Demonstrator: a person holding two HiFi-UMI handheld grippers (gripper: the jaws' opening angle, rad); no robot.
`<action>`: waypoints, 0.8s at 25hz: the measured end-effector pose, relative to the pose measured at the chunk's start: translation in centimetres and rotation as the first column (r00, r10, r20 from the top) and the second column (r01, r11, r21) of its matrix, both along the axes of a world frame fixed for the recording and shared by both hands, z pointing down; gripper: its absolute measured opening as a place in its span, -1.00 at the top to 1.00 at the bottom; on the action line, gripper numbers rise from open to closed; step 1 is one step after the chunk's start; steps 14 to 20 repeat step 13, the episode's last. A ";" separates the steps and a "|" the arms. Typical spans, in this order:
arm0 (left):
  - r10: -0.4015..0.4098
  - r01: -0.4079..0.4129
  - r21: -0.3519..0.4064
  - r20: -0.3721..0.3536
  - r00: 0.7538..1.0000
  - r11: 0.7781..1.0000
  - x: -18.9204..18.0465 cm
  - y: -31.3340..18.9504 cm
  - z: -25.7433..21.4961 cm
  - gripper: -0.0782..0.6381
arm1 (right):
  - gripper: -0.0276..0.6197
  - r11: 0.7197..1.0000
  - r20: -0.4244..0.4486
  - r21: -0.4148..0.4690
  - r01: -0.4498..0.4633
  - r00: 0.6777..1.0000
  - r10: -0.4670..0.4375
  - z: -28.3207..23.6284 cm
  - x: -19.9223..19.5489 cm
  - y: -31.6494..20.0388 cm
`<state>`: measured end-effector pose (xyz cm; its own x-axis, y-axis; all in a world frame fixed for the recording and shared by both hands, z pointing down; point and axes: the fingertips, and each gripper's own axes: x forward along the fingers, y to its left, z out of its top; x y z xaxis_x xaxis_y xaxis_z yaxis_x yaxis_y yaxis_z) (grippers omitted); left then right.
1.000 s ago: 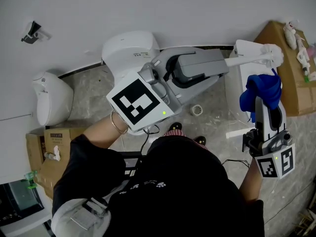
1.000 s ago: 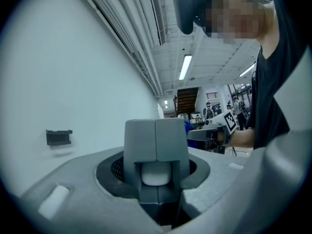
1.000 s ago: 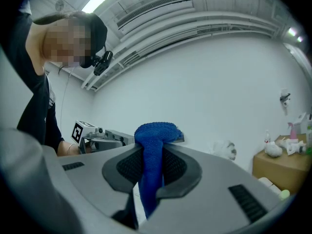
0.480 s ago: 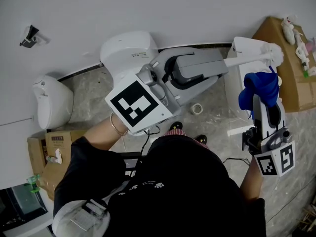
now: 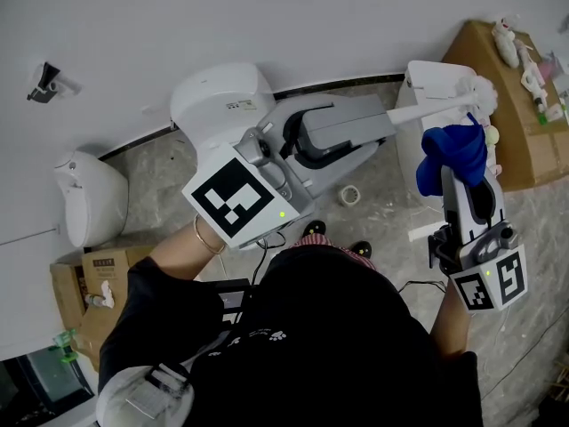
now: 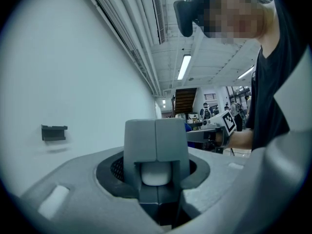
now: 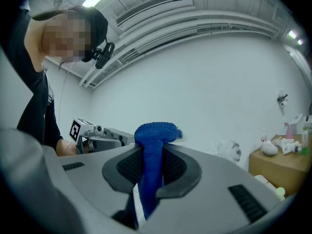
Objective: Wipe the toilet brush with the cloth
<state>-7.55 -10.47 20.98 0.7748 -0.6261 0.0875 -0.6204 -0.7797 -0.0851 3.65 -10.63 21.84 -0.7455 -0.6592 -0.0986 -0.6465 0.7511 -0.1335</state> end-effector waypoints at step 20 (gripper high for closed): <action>0.018 -0.018 -0.041 -0.001 1.000 0.999 0.2 0.2 0.7 0.30 | 0.69 1.000 0.003 -0.025 0.000 1.000 0.000 0.2 -0.3 -0.1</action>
